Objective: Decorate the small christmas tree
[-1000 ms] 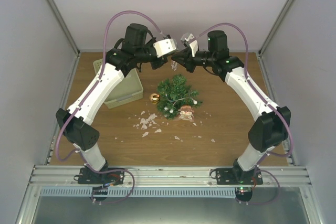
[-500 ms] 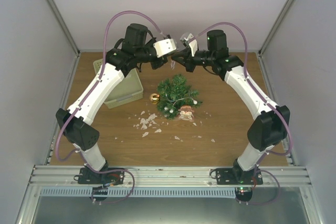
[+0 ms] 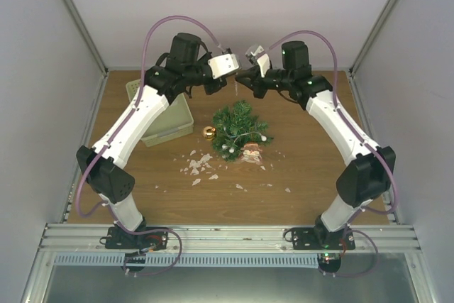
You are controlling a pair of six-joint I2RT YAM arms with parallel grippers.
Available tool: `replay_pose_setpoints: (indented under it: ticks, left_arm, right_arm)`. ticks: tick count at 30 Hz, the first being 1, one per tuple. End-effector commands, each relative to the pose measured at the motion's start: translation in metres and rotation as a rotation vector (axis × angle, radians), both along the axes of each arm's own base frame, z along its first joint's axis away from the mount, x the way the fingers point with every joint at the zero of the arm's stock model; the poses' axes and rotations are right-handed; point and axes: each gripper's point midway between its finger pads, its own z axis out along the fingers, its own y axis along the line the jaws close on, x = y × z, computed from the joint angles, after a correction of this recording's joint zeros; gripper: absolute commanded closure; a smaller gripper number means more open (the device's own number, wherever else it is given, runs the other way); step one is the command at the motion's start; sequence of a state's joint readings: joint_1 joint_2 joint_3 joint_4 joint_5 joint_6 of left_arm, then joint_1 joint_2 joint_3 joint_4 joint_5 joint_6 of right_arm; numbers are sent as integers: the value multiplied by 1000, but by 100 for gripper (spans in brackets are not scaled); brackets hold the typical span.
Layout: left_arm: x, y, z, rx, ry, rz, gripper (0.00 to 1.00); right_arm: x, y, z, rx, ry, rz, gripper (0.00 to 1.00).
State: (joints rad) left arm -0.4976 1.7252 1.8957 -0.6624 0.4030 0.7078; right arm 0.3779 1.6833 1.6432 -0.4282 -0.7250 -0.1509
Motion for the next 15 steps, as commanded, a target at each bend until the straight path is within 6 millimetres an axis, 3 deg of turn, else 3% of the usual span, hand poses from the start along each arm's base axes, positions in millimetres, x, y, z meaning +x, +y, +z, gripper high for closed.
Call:
replay_pose_setpoints:
  ticks: [1, 4, 15]
  left_arm:
    - [-1, -4, 3, -6, -36, -18, 100]
    - [-5, -3, -7, 15, -19, -33, 100]
    - [-14, 2, -38, 64, 20, -49, 100]
  right_arm:
    - [-6, -19, 2, -38, -19, -60, 100]
    - [-12, -28, 2, -57, -27, -86, 99]
    - [-40, -48, -30, -81, 37, -122, 100]
